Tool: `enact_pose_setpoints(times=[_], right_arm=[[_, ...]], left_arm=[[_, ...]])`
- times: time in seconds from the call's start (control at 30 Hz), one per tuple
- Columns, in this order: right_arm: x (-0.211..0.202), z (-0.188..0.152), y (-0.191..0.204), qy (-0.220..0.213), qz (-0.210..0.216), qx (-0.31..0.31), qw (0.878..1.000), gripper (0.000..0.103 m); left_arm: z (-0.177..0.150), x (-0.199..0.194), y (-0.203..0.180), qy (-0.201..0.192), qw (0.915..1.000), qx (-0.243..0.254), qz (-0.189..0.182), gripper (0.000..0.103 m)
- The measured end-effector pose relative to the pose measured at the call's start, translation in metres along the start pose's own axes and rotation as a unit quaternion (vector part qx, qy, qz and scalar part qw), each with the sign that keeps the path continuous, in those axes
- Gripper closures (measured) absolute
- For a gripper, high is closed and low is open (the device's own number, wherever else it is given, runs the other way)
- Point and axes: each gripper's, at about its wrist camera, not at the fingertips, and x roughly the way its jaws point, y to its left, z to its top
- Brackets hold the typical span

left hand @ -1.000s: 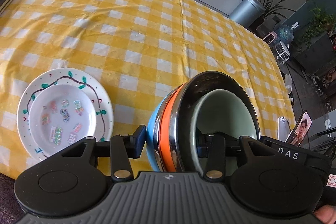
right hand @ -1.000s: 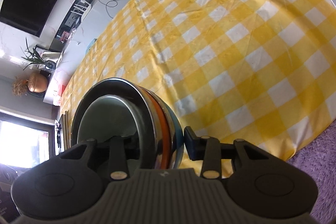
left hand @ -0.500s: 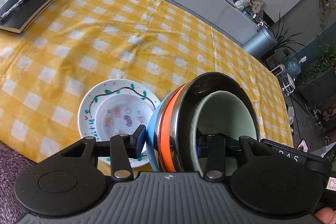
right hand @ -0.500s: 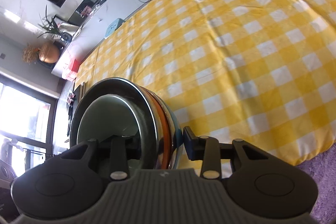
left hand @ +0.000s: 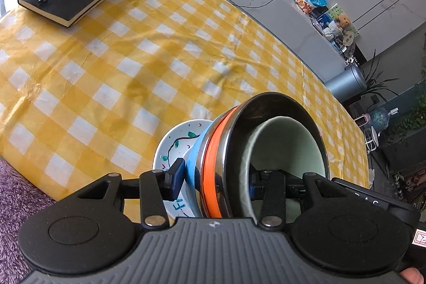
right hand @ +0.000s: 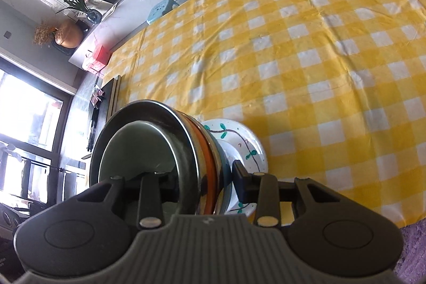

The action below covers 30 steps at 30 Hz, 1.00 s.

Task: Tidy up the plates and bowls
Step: 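Lift the nested bowl stack with both grippers and lower it onto the plates, then open both grippers and raise them away from the bowl stack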

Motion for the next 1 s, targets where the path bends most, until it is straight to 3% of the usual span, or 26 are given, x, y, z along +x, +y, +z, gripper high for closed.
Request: enact_pose_setpoints(times=[0.23, 0.83, 0.93, 1.0], right_arm=[[0.013, 0.010, -0.007, 0.014, -0.023, 0.007, 1.000, 0.067], [0.035, 0.017, -0.010, 0.034, -0.010, 0.016, 0.999, 0.063], [0.030, 0.017, -0.004, 0.020, -0.009, -0.002, 1.000, 0.060], [0.027, 0.016, 0.002, 0.013, -0.016, -0.021, 1.000, 0.048]], left_arm=[[0.003, 0.021, 0.004, 0.022, 0.9997, -0.009, -0.004, 0.054], [0.012, 0.033, 0.018, 0.028, 0.9992, -0.029, 0.008, 0.053], [0.013, 0.032, 0.016, 0.024, 0.9993, -0.023, 0.020, 0.040], [0.012, 0.029, 0.014, 0.016, 0.9995, -0.018, 0.022, 0.031]])
